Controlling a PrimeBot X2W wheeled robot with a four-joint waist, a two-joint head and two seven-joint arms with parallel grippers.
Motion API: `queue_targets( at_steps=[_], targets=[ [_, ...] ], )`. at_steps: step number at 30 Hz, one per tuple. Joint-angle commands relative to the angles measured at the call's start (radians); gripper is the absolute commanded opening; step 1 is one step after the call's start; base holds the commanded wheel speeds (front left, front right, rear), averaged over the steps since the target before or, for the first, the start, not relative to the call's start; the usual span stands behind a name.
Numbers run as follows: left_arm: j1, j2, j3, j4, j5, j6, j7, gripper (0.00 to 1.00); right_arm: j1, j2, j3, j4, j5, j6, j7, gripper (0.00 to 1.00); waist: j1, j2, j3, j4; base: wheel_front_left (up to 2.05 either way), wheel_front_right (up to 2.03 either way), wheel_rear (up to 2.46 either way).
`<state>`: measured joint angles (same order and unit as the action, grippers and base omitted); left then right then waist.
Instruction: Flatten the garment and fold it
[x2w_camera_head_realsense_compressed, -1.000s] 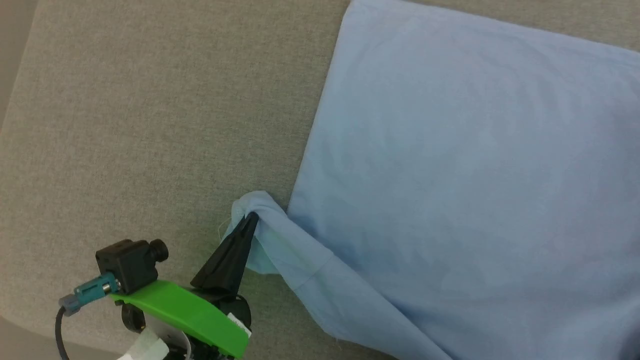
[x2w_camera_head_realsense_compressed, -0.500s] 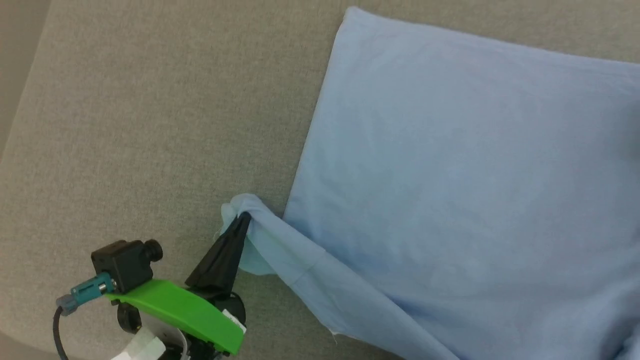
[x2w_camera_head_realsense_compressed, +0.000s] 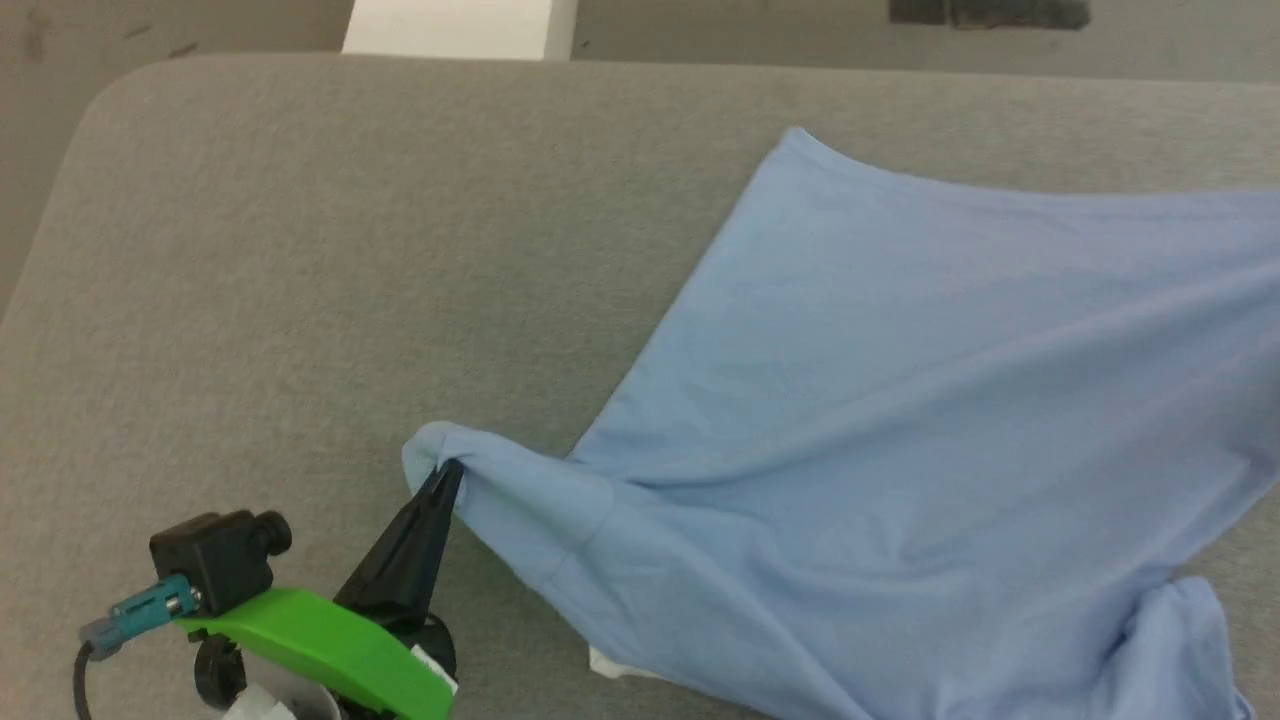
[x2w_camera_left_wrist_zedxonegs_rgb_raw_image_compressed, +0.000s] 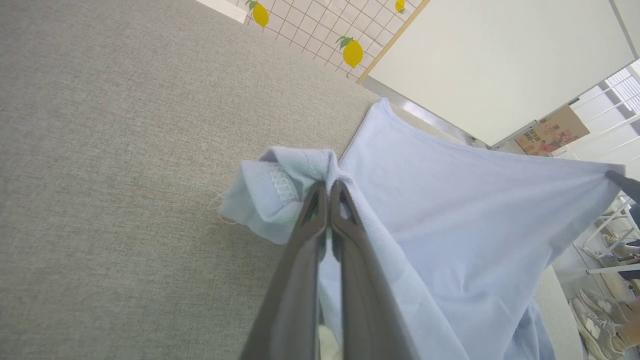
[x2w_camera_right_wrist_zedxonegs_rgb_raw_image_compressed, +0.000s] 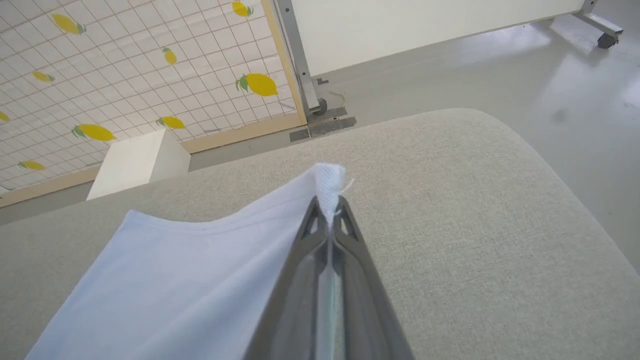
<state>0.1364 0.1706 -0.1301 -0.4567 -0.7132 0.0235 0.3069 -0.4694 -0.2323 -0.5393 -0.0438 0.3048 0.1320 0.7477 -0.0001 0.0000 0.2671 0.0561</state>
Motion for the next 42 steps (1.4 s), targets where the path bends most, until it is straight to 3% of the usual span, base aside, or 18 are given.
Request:
queue_targets(
  at_steps=[1, 9, 14, 20, 22, 26, 30, 31, 32, 35, 42],
  targets=[
    [0.014, 0.009, 0.006, -0.009, -0.003, 0.005, 0.004, 0.00, 0.043, 0.005, -0.020, -0.035, 0.021, -0.001, 0.012, 0.00, 0.0001, 0.0000, -0.060, -0.064, 0.00, 0.00, 0.00],
    [0.054, 0.020, 0.017, -0.039, -0.012, 0.015, 0.014, 0.00, 0.341, 0.125, -0.207, -0.286, 0.131, -0.001, 0.091, 0.00, 0.0001, 0.0000, -0.075, -0.092, 0.00, 0.00, 0.00],
    [0.078, 0.026, 0.029, -0.053, -0.017, 0.021, 0.014, 0.00, 0.541, 0.178, -0.271, -0.312, 0.193, -0.001, 0.092, 0.00, 0.0001, 0.0000, -0.081, -0.100, 0.00, 0.00, 0.00],
    [0.095, 0.027, 0.028, -0.060, -0.024, 0.029, 0.021, 0.00, 0.687, 0.182, -0.092, -0.146, 0.124, -0.001, -0.075, 0.00, 0.0001, 0.0000, -0.091, -0.112, 0.00, 0.00, 0.00],
    [0.097, 0.026, 0.020, -0.058, -0.024, 0.031, 0.027, 0.00, 0.676, 0.182, -0.001, 0.003, 0.061, -0.001, -0.173, 0.00, 0.0001, 0.0000, -0.096, -0.119, 0.00, 0.00, 0.00],
    [0.092, 0.027, 0.009, -0.058, -0.024, 0.032, 0.038, 0.00, 0.613, 0.182, 0.038, 0.197, -0.017, -0.001, -0.257, 0.00, 0.0001, 0.0000, -0.099, -0.119, 0.00, 0.00, 0.00],
    [0.083, 0.032, 0.002, -0.059, -0.021, 0.033, 0.047, 0.00, 0.558, 0.182, 0.028, 0.306, -0.062, -0.001, -0.314, 0.00, 0.0001, 0.0000, -0.099, -0.114, 0.00, 0.00, 0.00],
    [0.082, 0.032, 0.001, -0.059, -0.021, 0.033, 0.048, 0.00, 0.550, 0.182, 0.020, 0.312, -0.065, -0.001, -0.318, 0.33, 0.0001, 0.0000, -0.100, -0.114, 0.00, 0.00, 0.00],
    [0.081, 0.031, 0.000, -0.060, -0.023, 0.033, 0.048, 0.00, 0.546, 0.181, 0.017, 0.309, -0.071, -0.001, -0.318, 1.00, 0.0001, 0.0000, -0.101, -0.113, 0.00, 0.00, 0.00],
    [0.082, 0.027, -0.003, -0.057, -0.027, 0.031, 0.043, 0.00, 0.549, 0.173, 0.003, 0.245, -0.055, -0.001, -0.291, 1.00, 0.0001, 0.0000, -0.104, -0.109, 0.00, 0.00, 0.00],
    [0.086, 0.016, -0.018, -0.044, -0.031, 0.016, 0.022, 0.00, 0.571, 0.100, -0.061, -0.147, 0.027, -0.001, -0.111, 1.00, 0.0001, 0.0000, -0.106, -0.085, 0.00, 0.00, 0.00]
  ],
)
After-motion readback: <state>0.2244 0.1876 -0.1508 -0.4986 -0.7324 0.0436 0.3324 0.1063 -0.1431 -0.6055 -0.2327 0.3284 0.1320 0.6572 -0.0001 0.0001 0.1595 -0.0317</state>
